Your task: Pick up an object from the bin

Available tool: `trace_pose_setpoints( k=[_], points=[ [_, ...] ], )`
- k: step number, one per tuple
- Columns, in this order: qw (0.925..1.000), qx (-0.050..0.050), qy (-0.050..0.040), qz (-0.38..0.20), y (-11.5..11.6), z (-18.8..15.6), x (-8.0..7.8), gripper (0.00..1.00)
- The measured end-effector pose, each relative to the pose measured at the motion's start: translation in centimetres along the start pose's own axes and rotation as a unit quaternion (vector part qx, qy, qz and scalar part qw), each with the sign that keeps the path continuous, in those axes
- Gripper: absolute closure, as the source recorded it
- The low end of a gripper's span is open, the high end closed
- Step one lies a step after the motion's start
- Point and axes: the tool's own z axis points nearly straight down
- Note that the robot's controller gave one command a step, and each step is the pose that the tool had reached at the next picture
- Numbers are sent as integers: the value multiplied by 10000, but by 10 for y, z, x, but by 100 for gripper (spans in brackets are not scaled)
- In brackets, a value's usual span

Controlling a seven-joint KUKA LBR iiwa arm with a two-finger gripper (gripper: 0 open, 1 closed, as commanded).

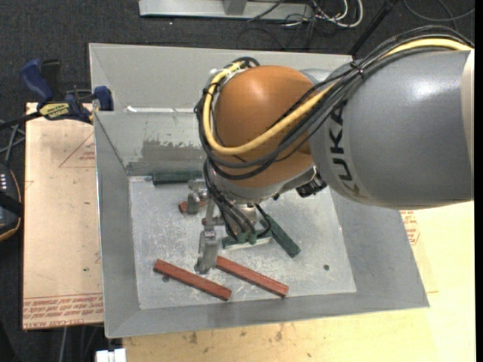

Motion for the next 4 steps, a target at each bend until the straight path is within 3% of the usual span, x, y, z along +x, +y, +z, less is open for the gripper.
trace_pose_setpoints(
  k=[2,3,4],
  points=[
    [9982,-4,-22,-606,-39,121,4,0],
    [10000,-6,-34,20,-75,176,-13,100],
    [10000,-6,-34,19,-75,176,-13,100]
  ],
)
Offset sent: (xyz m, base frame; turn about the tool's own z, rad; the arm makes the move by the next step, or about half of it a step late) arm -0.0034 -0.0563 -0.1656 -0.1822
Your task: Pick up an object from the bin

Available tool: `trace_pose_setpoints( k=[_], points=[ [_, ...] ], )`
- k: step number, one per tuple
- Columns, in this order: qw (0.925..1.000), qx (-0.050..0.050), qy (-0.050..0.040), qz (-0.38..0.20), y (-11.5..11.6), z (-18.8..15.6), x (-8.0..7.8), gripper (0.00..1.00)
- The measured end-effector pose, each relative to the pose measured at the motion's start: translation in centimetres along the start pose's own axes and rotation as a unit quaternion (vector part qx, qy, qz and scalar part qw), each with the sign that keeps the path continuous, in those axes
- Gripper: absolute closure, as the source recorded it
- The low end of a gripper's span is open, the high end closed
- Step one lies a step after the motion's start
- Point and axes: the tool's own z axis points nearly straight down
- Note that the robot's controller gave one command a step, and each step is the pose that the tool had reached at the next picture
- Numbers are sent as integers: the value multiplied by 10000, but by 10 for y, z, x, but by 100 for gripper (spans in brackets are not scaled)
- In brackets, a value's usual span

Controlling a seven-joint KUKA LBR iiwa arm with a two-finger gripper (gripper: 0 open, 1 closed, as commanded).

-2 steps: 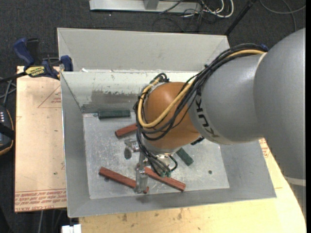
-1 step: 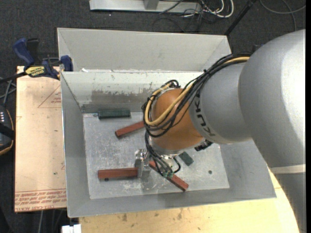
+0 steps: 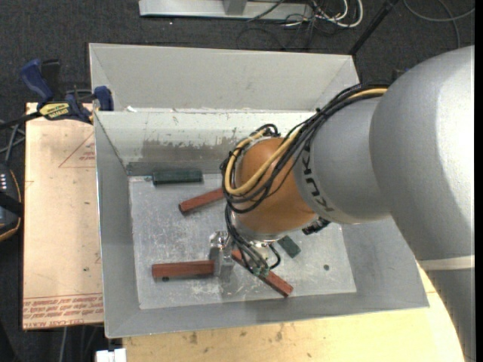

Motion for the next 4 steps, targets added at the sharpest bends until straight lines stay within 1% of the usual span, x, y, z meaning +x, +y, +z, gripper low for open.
trace_pose_setpoints(
  k=[1,2,3,4],
  points=[
    [9987,23,46,-513,9,1,-11,100],
    [9920,1,28,-1259,31,-7,-27,100],
    [9897,-1,14,-1434,76,-4,-82,0],
    [9840,-6,13,-1780,88,-2,-96,0]
  ],
)
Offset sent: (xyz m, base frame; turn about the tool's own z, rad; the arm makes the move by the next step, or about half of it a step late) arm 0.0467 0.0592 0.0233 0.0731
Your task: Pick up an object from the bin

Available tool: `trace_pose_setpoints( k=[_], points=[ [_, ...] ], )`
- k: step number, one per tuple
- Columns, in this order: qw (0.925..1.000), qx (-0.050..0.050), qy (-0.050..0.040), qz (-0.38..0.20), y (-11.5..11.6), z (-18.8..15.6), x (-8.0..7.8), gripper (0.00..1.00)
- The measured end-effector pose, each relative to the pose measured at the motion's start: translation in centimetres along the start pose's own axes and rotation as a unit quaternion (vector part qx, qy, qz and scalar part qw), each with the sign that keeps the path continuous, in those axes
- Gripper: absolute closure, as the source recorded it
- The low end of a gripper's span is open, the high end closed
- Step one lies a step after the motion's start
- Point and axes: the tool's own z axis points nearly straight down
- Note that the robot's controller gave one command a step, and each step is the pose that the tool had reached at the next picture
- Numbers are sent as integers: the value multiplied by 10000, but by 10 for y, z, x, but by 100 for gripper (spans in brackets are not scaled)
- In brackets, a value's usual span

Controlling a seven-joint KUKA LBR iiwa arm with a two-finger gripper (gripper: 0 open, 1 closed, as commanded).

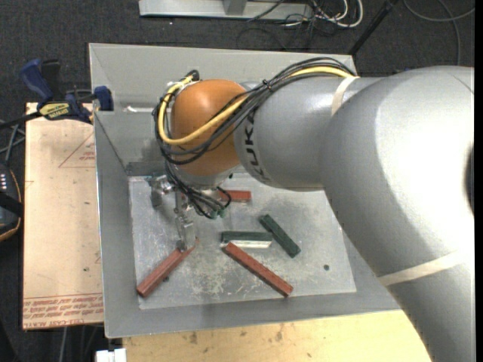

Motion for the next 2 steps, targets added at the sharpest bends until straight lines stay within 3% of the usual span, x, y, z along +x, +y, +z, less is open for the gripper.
trace_pose_setpoints(
  k=[1,2],
  points=[
    [9983,0,53,-575,6,-20,26,0],
    [9753,0,-3,-2208,0,-45,49,0]
  ],
)
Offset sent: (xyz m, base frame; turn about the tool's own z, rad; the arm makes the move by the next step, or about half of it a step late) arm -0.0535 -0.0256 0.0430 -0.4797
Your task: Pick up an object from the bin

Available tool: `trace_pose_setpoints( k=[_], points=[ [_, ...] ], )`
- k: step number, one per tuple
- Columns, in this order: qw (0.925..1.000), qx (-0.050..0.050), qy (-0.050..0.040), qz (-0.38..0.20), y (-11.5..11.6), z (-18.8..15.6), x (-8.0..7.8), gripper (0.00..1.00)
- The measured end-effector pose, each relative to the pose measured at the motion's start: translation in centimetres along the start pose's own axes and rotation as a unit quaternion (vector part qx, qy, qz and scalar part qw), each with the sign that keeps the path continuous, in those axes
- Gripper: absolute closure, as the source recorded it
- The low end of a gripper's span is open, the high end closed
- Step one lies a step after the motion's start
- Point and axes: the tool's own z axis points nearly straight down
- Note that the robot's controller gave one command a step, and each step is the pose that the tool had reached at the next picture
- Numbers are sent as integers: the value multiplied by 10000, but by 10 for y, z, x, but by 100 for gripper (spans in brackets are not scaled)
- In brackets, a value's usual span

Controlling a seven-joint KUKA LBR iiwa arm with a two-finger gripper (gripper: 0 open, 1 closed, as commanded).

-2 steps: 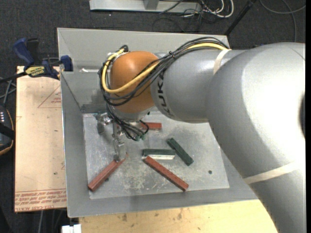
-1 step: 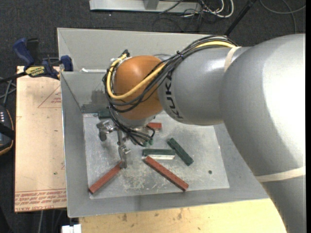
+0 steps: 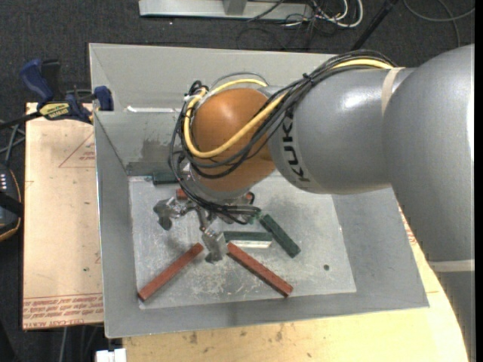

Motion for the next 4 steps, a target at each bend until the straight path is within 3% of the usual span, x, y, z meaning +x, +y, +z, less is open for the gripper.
trace_pose_setpoints(
  k=[1,2,3,4],
  points=[
    [9999,-15,22,-158,63,51,-21,100],
    [9999,-15,23,-156,63,51,-21,100],
    [9997,1,-5,-245,30,-109,-27,100],
    [9997,-8,8,-246,31,-108,-26,100]
  ],
)
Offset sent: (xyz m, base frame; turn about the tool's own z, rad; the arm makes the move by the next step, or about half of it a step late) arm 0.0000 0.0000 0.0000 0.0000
